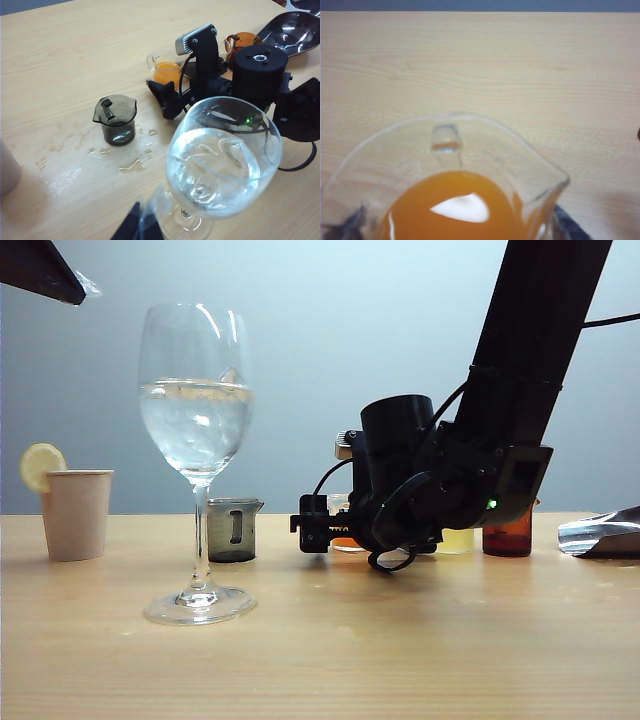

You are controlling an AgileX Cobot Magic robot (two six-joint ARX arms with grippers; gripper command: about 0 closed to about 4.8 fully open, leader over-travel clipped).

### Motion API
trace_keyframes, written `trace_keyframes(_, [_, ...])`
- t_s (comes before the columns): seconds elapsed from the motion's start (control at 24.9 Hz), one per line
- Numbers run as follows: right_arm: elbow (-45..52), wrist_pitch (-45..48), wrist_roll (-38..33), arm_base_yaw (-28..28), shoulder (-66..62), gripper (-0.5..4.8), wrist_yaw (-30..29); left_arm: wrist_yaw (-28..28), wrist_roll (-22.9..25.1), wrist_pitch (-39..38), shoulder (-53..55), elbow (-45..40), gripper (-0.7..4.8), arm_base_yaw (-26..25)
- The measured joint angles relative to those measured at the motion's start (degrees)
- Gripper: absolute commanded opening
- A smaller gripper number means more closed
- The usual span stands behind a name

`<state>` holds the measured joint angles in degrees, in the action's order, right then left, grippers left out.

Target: Pick up the second measuring cup from the left, pour the orange juice inside into the goblet, and finally put the measuring cup back in its original place.

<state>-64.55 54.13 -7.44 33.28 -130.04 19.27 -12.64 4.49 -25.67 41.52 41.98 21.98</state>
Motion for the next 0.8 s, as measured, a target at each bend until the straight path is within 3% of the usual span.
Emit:
trace_keyframes(0.36, [-1.51, -0.7, 0.02, -0.11, -0.55, 4.63, 0.0, 0.0, 0.0, -0.35, 0.0, 0.0, -0.05, 0.0])
trace_keyframes(0.52, [-1.53, -0.7, 0.0, -0.13, -0.61, 3.66, 0.0, 0.0, 0.0, -1.29, 0.0, 0.0, -0.05, 0.0])
trace_keyframes(0.64, [-1.55, -1.31, 0.02, -0.22, -0.63, 3.59, 0.0, 0.0, 0.0, -1.77, -0.31, 0.0, -0.05, 0.0])
trace_keyframes(0.8, [-1.55, -1.51, 0.0, -0.24, -0.63, 2.26, 0.0, 0.0, 0.0, -1.88, -0.33, 0.0, -0.05, 0.0])
